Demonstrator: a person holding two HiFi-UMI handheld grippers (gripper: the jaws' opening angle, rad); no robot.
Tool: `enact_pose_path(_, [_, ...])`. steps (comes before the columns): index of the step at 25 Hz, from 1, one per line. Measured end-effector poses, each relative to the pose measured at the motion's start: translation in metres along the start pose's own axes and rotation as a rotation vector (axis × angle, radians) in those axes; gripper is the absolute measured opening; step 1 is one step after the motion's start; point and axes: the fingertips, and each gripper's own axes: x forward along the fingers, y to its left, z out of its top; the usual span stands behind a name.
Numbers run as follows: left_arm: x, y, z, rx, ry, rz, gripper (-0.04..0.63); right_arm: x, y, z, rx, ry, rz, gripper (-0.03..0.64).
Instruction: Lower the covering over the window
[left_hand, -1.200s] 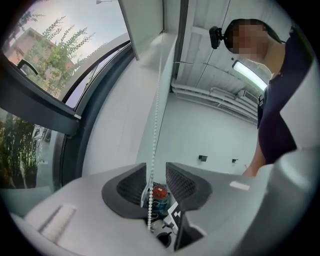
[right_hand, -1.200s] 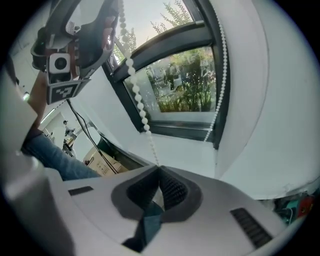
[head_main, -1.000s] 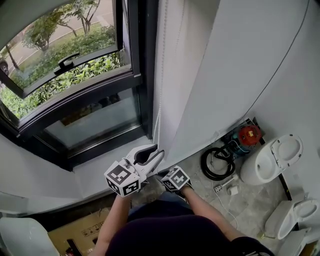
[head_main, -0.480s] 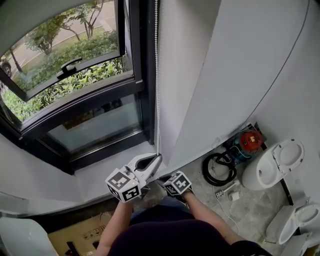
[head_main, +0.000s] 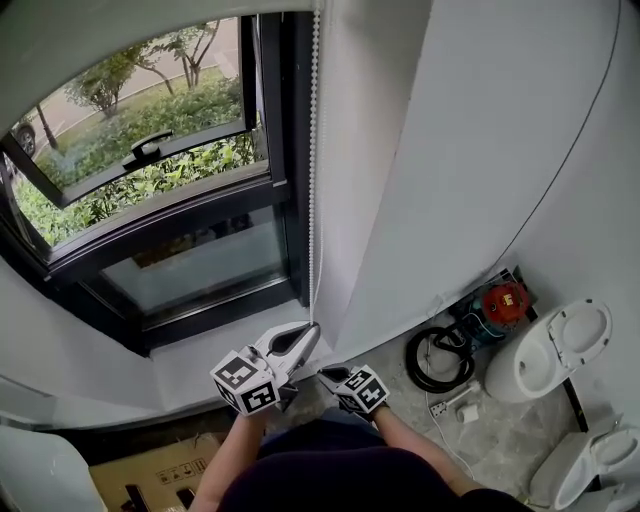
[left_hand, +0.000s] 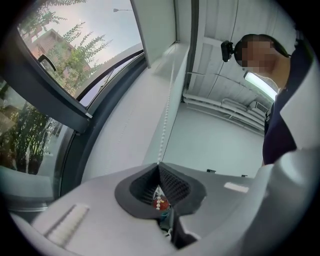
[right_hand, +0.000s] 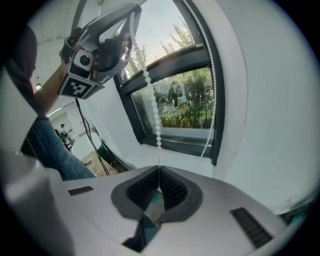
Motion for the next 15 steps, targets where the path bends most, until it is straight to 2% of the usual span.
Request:
enact_pose_path(6, [0.014,0.004,-0.005,0.03,0.015,0.051,0.011,-0.023,-0.014,0.017,-0.035,-0.001,0.019,0.014])
enact_pose_path(9, [0.02,0.009,-0.032,0.033,0.105,0.095,0.011,-0.029,-0.017,0.025,-0.071,-0.01,0.042,0.014])
enact_pose_path(11, [0.017,0.011,-0.055,-0.029,0.123,0.123,0.011,-0.033,-0.016,0.026,-0.095,-0.01,0.062,0.014])
enact_pose_path(13, [0.013,0.009,-0.065,-0.088,0.09,0.137,0.011,-0.04,-0.013,0.024,-0.11,-0.012,0.08,0.014])
enact_pose_path(15, [0.012,0.006,-0.066,-0.074,0.072,0.148,0.011,-0.046,-0.014,0.022,-0.113,-0.02,0.092,0.014])
